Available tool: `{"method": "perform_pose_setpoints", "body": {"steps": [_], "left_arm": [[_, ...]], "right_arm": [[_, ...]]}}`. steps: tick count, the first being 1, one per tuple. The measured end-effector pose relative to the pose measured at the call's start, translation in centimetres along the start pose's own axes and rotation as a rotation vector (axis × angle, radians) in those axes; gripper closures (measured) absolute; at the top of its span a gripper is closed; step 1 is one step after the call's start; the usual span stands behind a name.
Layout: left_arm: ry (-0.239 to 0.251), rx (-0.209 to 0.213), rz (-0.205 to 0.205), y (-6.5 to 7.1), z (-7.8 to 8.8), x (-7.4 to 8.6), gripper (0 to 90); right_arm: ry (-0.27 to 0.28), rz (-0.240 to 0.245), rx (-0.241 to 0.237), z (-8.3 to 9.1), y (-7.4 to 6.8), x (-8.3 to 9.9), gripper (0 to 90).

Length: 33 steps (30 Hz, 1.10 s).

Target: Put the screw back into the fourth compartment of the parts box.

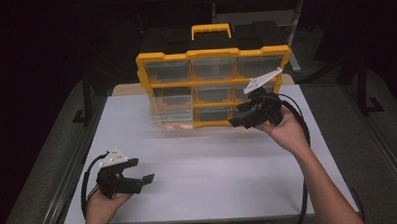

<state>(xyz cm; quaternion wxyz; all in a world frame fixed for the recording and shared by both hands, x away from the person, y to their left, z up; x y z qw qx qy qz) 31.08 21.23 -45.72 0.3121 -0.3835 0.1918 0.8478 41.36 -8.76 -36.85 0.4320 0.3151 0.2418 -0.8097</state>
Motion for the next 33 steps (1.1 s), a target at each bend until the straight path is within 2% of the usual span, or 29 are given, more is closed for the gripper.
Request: {"method": "perform_pose_setpoints", "body": {"steps": [18, 33], "left_arm": [[0.009, -0.003, 0.0, 0.0, 0.1, -0.2, 16.6], [0.011, 0.001, -0.002, 0.1, 0.0, -0.2, 16.5]], "right_arm": [[0.015, -0.047, 0.056, -0.2, 0.6, 4.5, 24.5], [-0.005, -0.098, 0.061, -1.0, 0.6, 8.1, 24.5]]}}
Point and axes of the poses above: each handheld gripper's, and its own axes: z roughly backward along the jaws, x roughly out of its underside, y roughly to its right, the point moved 10 cm from there along -z, roughly forward along the jaws, and after that the axes turned 2 degrees about -x, right-handed, at the moved point
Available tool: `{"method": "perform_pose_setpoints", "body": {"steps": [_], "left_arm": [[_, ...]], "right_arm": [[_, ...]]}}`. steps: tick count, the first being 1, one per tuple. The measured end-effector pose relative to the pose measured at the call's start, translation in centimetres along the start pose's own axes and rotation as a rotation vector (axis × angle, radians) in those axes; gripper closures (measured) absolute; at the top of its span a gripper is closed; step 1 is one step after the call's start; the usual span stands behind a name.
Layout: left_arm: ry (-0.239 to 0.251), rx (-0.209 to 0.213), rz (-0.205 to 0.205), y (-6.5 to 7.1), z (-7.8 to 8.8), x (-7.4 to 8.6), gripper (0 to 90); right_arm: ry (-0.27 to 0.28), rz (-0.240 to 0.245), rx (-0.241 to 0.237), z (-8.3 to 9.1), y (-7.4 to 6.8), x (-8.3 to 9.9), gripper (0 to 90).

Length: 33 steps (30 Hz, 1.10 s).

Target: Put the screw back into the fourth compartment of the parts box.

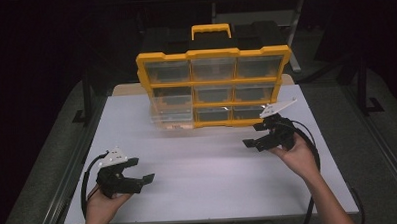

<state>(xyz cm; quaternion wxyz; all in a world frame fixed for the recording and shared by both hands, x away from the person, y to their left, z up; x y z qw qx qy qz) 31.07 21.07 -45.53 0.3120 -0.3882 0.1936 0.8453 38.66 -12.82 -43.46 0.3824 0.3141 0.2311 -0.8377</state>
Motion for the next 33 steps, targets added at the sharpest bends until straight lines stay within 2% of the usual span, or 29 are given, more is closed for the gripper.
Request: {"method": "perform_pose_setpoints", "body": {"steps": [5, 13, 18, 21, 23, 25, 33], "left_arm": [[-0.004, 0.001, -0.008, 0.0, 0.0, 0.0, 16.5], [-0.005, 0.002, -0.017, 0.0, 0.0, 0.0, 16.5], [-0.01, 0.002, -0.004, 0.1, -0.1, 0.1, 16.5], [-0.012, 0.003, -0.014, 0.0, -0.1, 0.1, 16.5], [-0.015, 0.001, -0.017, 0.0, 0.0, 0.2, 16.6], [-0.004, 0.0, 0.002, 0.1, 0.0, 0.1, 16.5], [-0.005, 0.0, -0.004, 0.1, 0.0, 0.2, 16.5]], "right_arm": [[-0.019, -0.017, -0.009, -0.2, 0.0, 0.9, 24.5], [-0.017, -0.017, -0.002, -0.2, -0.3, 2.1, 24.5], [-0.015, -0.031, 0.003, -0.2, -0.3, 3.1, 24.3], [-0.016, -0.043, 0.002, -0.2, -0.4, 3.7, 23.8], [-0.015, -0.035, 0.016, -0.1, -0.4, 4.1, 23.8], [-0.017, -0.04, 0.016, 0.0, -0.5, 4.5, 23.8], [-0.019, -0.05, 0.026, 0.0, -0.6, 6.0, 23.8]]}}
Point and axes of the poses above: each handheld gripper's, and its own axes: z roughly backward along the jaws, x roughly out of its underside, y roughly to its right, the point moved 10 cm from there along -z, roughly forward along the jaws, and after that the axes turned 2 degrees about -x, right-handed, at the moved point
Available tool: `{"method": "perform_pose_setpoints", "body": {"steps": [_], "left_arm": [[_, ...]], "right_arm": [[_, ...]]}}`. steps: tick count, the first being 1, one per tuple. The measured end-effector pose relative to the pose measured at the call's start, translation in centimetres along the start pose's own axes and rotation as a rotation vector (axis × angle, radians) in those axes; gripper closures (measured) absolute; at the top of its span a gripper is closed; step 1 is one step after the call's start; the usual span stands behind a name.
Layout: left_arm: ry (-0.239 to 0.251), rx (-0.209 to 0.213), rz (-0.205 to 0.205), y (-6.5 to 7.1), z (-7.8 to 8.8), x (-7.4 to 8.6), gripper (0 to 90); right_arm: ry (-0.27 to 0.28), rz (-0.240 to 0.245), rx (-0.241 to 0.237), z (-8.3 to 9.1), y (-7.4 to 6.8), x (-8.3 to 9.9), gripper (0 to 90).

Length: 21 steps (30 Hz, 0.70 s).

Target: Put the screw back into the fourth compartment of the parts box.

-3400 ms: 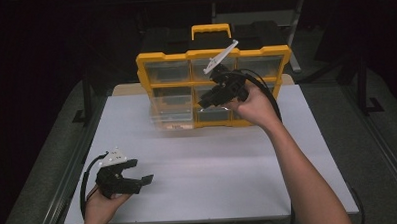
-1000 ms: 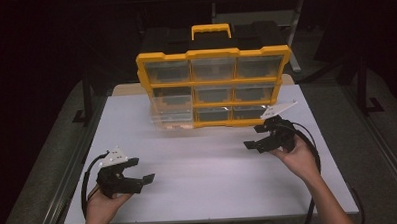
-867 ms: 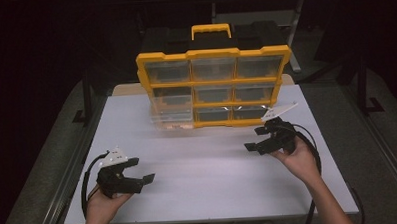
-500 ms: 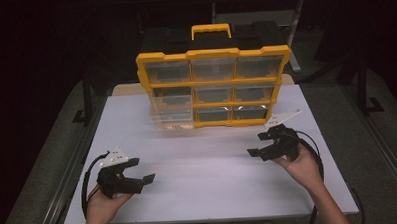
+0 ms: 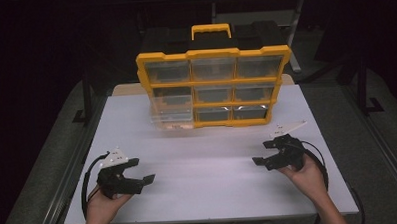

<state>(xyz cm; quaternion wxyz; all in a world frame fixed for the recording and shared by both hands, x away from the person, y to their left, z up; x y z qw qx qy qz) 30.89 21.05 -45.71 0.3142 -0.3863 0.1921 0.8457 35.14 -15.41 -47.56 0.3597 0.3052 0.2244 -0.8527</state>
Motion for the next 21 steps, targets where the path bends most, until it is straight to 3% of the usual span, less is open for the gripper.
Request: {"method": "perform_pose_setpoints", "body": {"steps": [21], "left_arm": [[-0.009, 0.011, 0.001, -0.1, 0.0, 0.4, 16.5]], "right_arm": [[0.039, -0.062, 0.015, 1.1, 0.5, 2.7, 21.5]]}}
Point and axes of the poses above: each handheld gripper's, and its own axes: z roughly backward along the jaws, x roughly out of its underside, y roughly to its right, the point moved 10 cm from there along -z, roughly forward along the jaws, and after that the axes turned 2 degrees about -x, right-handed, at the moved point
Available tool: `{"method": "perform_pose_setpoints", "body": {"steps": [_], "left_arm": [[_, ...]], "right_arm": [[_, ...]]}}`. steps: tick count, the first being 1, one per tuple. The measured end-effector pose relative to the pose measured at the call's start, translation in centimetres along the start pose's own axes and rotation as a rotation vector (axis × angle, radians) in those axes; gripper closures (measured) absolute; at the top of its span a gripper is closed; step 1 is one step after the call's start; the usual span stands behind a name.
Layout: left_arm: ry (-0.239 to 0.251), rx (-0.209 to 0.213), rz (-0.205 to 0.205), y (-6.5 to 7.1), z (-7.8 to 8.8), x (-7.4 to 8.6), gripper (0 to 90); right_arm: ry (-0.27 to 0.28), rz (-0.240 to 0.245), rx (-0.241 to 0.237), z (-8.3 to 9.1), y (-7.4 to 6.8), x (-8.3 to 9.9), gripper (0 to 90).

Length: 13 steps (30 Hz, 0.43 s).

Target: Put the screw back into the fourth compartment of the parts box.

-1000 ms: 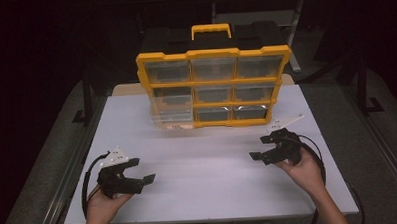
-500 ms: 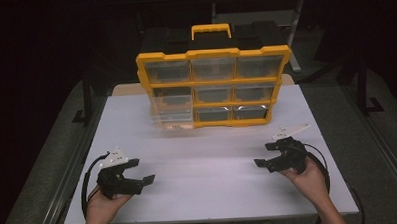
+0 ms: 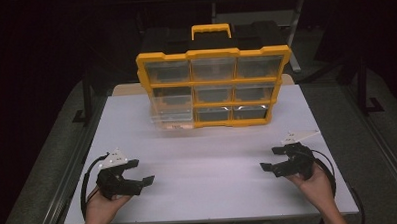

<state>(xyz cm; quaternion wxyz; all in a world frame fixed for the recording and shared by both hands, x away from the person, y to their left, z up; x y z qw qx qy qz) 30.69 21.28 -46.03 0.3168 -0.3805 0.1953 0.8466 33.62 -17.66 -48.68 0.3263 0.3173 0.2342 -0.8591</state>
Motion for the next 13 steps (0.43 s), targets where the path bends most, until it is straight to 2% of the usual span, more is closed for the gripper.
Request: {"method": "perform_pose_setpoints", "body": {"steps": [13], "left_arm": [[-0.017, 0.004, -0.008, 0.13, -0.24, 0.26, 16.5]], "right_arm": [[0.039, -0.009, -0.006, 0.71, -0.05, 0.43, 21.1]]}}
Point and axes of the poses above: each handheld gripper's, and its own axes: z roughly backward along the jaws, x roughly out of its underside, y roughly to its right, the point moved 10 cm from there along -z, roughly forward along the jaws, and after that the axes turned 2 degrees about -x, right-handed, at the moved point
